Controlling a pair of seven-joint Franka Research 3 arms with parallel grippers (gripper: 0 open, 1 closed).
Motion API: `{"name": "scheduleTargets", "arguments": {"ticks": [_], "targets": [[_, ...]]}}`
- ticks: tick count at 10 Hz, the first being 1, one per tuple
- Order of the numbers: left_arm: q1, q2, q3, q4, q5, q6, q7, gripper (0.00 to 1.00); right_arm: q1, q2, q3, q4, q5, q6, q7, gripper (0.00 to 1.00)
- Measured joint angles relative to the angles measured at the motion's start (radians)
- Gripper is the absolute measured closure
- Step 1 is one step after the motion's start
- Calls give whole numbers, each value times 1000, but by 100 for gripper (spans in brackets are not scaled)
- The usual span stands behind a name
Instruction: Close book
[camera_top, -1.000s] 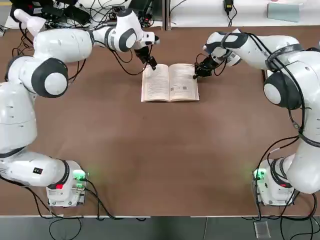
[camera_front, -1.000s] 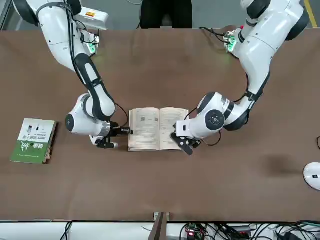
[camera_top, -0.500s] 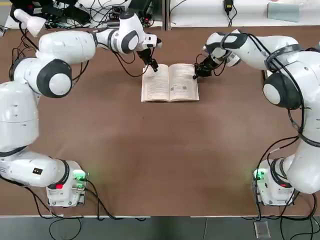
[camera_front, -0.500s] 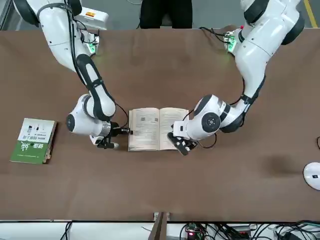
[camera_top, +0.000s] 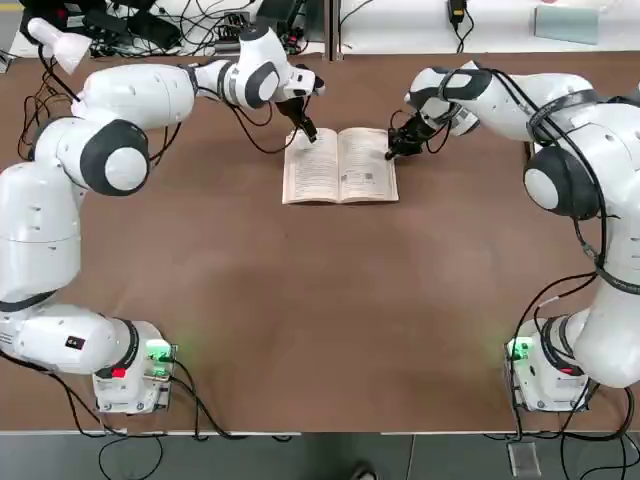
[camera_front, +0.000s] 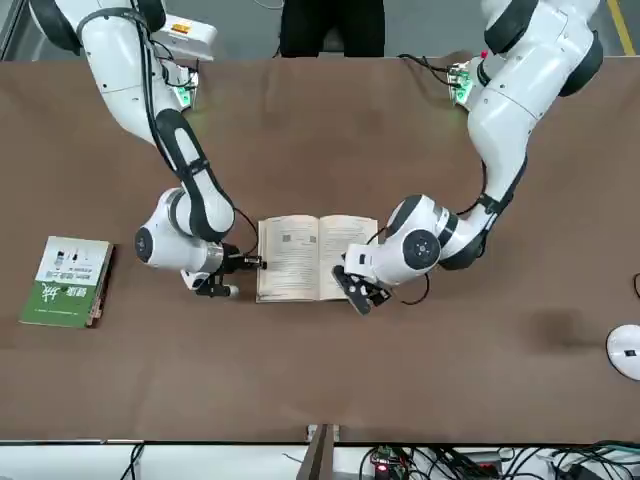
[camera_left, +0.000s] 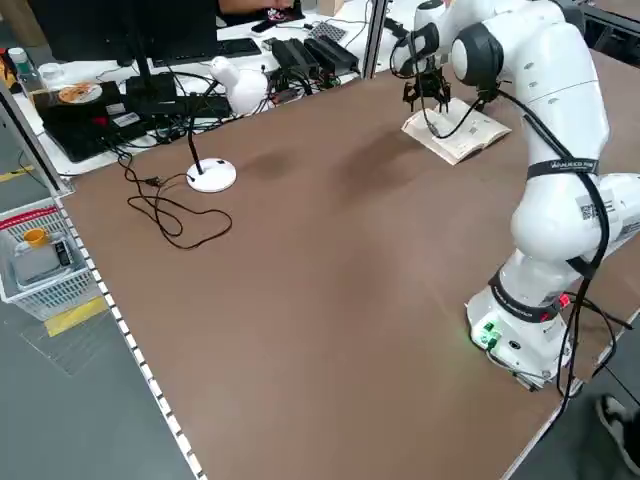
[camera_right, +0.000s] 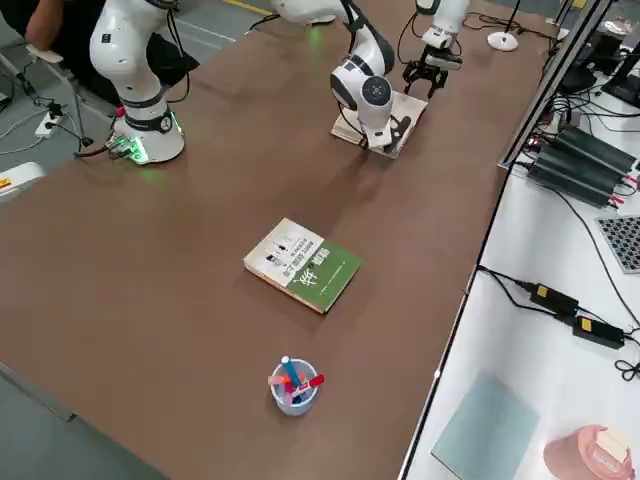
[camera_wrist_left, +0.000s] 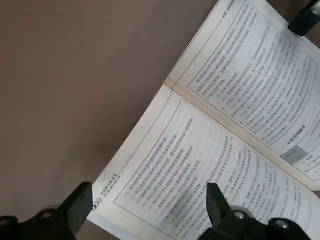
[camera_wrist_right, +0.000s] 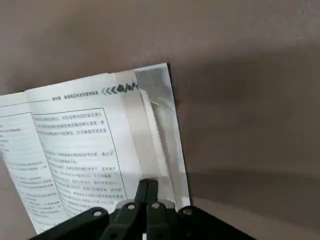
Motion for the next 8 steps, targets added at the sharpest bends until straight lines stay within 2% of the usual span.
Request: {"name": "scheduleTargets", "arguments": {"ticks": [8], "targets": [[-18, 42, -2, 57, 0, 30, 106, 0, 6, 12, 0, -2, 0, 19, -11, 99]]}}
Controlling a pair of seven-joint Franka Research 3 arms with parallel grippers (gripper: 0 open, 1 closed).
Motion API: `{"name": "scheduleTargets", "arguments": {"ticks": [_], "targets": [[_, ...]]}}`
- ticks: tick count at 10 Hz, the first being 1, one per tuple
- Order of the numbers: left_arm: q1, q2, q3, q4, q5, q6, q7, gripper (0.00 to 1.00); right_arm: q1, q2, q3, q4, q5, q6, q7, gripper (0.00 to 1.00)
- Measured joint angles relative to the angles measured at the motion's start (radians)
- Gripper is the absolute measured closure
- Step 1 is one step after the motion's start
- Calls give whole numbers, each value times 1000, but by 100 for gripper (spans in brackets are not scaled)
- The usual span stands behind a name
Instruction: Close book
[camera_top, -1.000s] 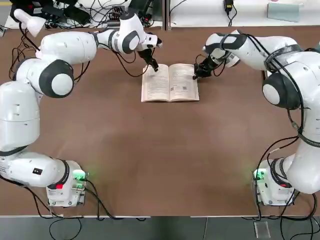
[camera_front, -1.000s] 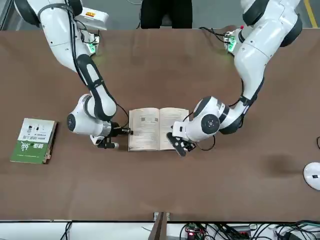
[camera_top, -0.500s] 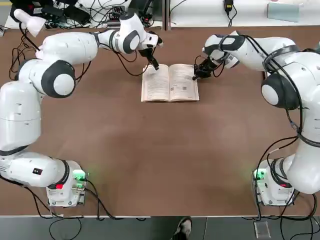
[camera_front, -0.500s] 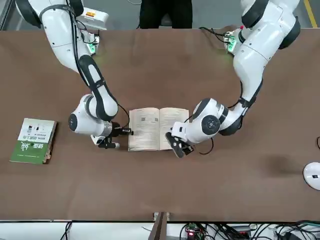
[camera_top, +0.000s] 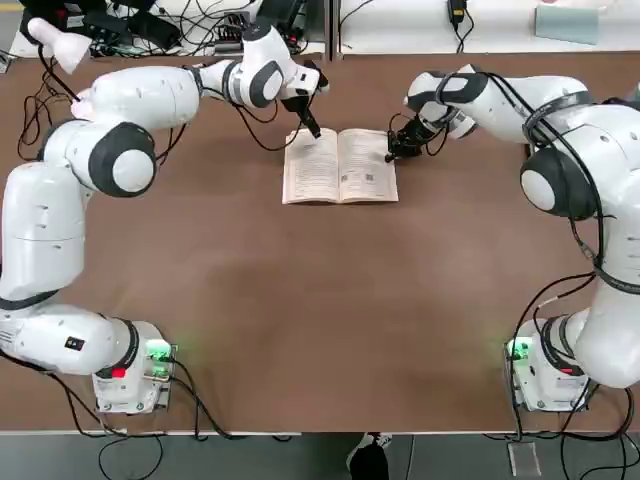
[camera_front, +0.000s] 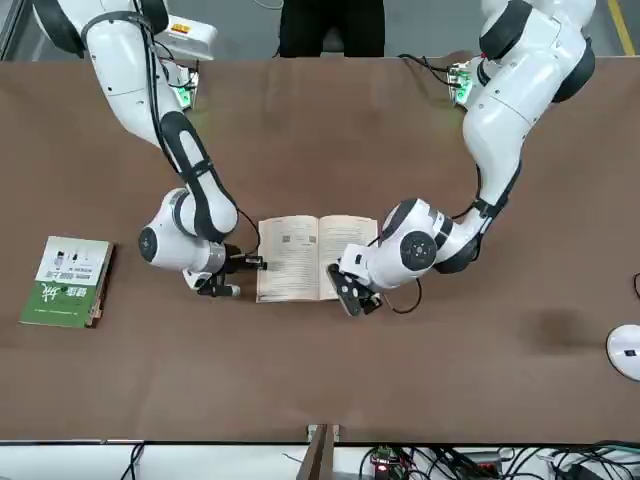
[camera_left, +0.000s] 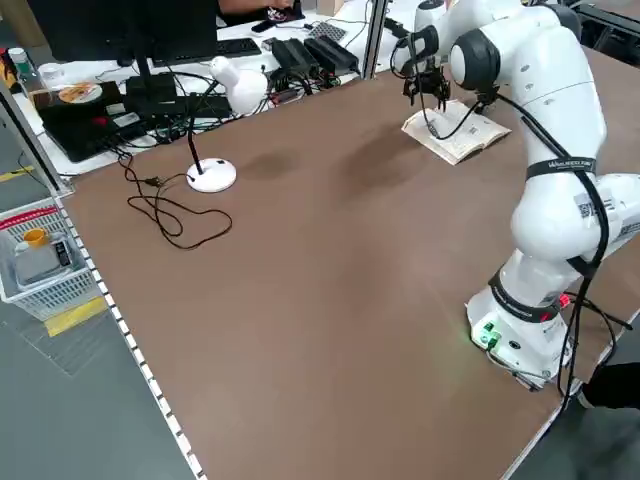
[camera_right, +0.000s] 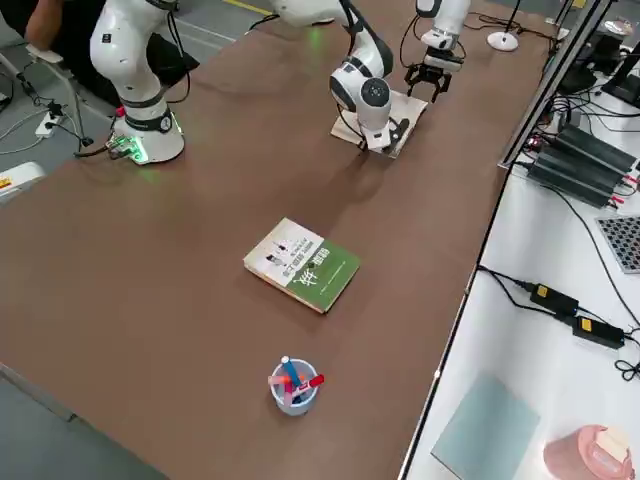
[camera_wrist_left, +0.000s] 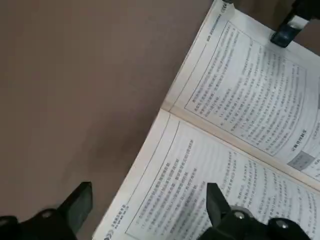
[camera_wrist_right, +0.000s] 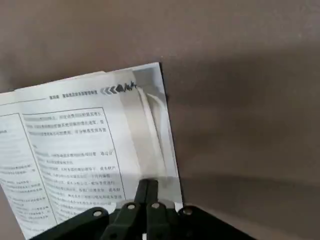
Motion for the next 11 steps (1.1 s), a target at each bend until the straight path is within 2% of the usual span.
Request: {"name": "scheduleTargets", "arguments": {"ticks": [11], "targets": [[-7, 47, -12, 14, -20, 15, 23, 0, 0, 0, 0, -1, 0, 1, -6, 99]]}}
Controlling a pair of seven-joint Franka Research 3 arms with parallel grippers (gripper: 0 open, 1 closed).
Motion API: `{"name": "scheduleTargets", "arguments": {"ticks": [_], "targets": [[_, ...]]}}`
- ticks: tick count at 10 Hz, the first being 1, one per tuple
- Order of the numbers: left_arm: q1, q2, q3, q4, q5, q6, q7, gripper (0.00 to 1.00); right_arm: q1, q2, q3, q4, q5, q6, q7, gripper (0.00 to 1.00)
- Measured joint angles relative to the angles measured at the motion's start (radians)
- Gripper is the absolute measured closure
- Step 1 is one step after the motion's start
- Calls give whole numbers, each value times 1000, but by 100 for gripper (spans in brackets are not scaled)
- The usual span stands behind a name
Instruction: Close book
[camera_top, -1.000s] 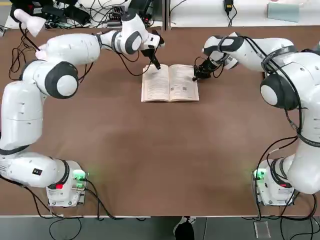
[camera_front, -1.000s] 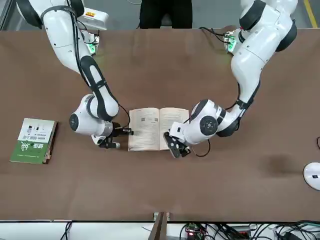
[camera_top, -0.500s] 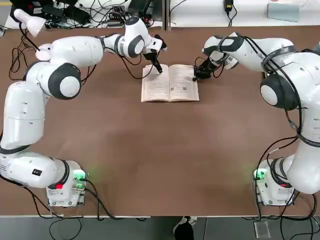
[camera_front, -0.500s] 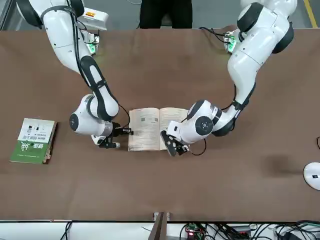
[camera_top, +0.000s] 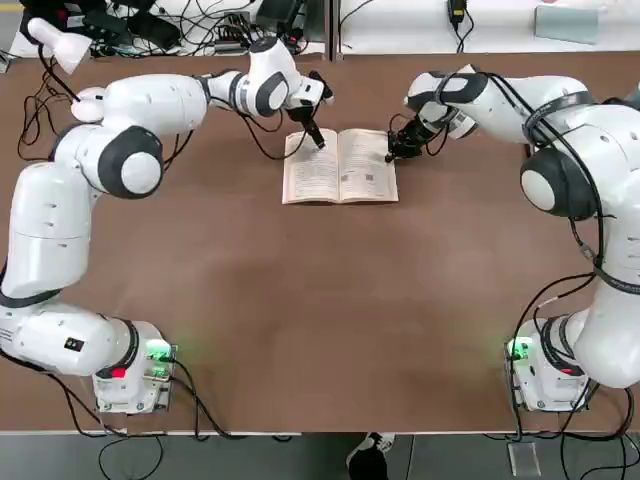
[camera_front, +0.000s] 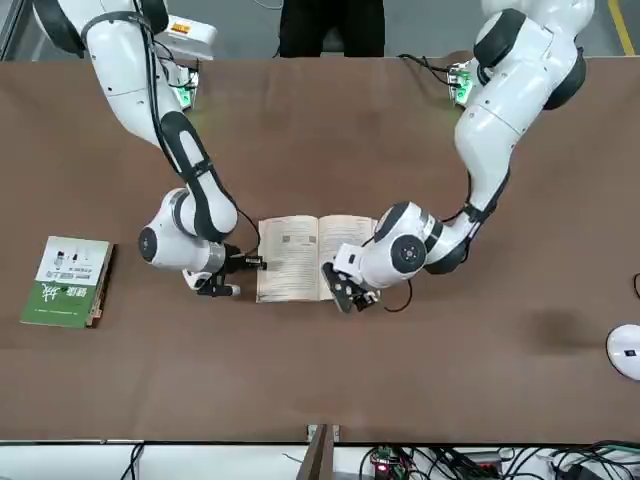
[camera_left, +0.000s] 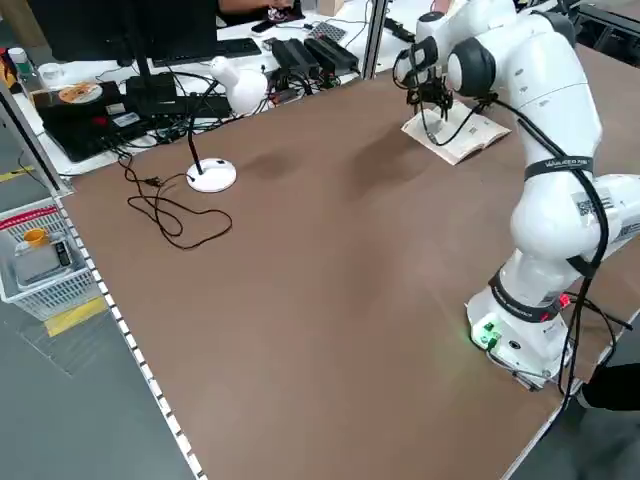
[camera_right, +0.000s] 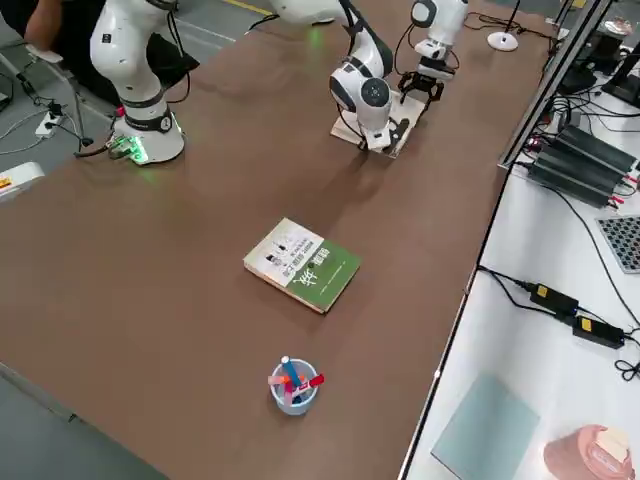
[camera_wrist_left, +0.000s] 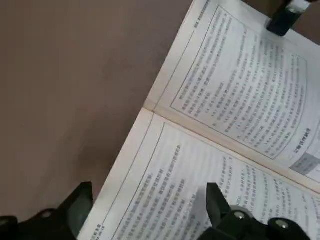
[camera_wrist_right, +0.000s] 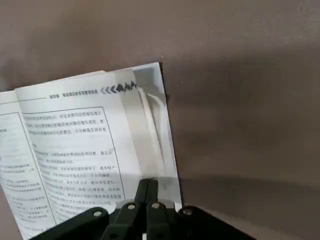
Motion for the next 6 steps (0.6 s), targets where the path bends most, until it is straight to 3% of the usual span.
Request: {"name": "scheduleTargets", "arguments": {"ticks": [6], "targets": [[25, 0, -2, 37, -86, 5, 73, 0, 0, 0, 0, 0, 0, 0, -8, 99]]}}
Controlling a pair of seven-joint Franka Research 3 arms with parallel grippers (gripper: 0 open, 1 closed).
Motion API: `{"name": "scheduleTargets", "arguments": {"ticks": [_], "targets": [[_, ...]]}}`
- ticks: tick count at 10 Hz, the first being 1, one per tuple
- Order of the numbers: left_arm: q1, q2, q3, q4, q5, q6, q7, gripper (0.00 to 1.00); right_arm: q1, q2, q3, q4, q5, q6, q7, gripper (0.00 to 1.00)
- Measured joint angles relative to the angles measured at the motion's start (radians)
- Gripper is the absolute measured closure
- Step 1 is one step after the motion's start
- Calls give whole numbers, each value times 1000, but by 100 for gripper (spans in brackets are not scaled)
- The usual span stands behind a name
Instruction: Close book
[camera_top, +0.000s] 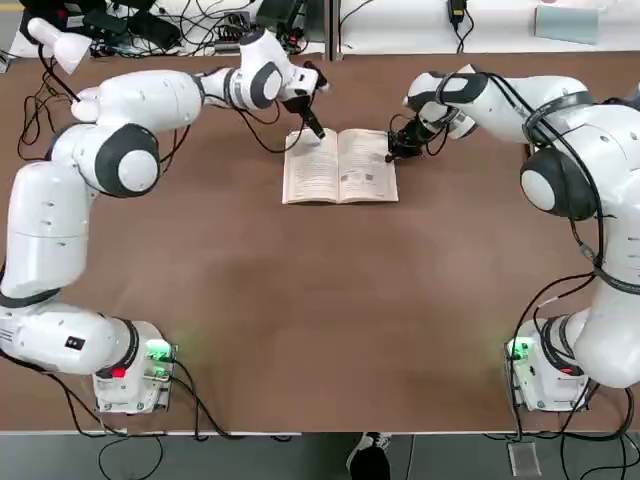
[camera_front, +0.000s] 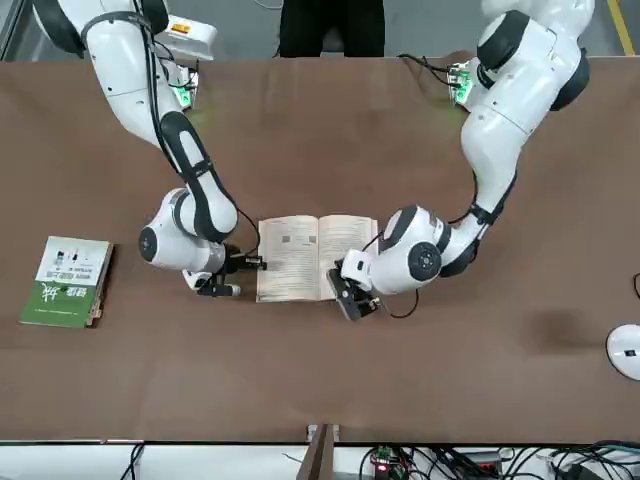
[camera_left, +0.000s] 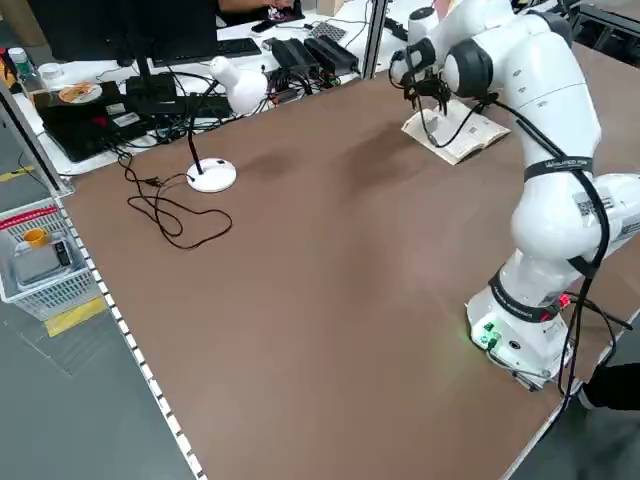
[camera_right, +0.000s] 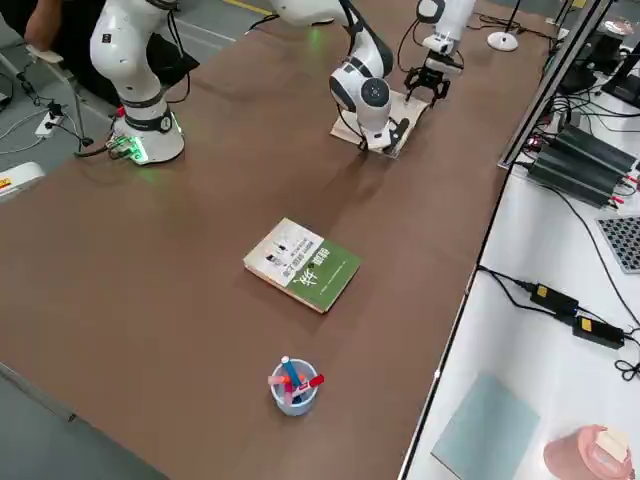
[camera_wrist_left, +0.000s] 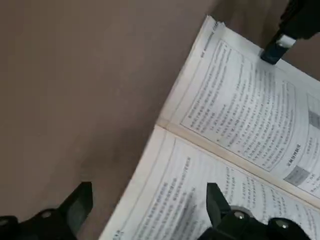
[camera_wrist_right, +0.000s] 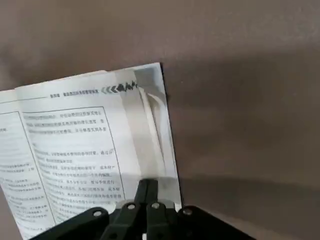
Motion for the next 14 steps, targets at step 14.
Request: {"name": "scheduleTargets", "arguments": {"ticks": [14], "targets": [[41, 59, 1, 20, -154, 10, 33, 0, 0, 0, -1, -4, 0, 0, -17, 99]]}}
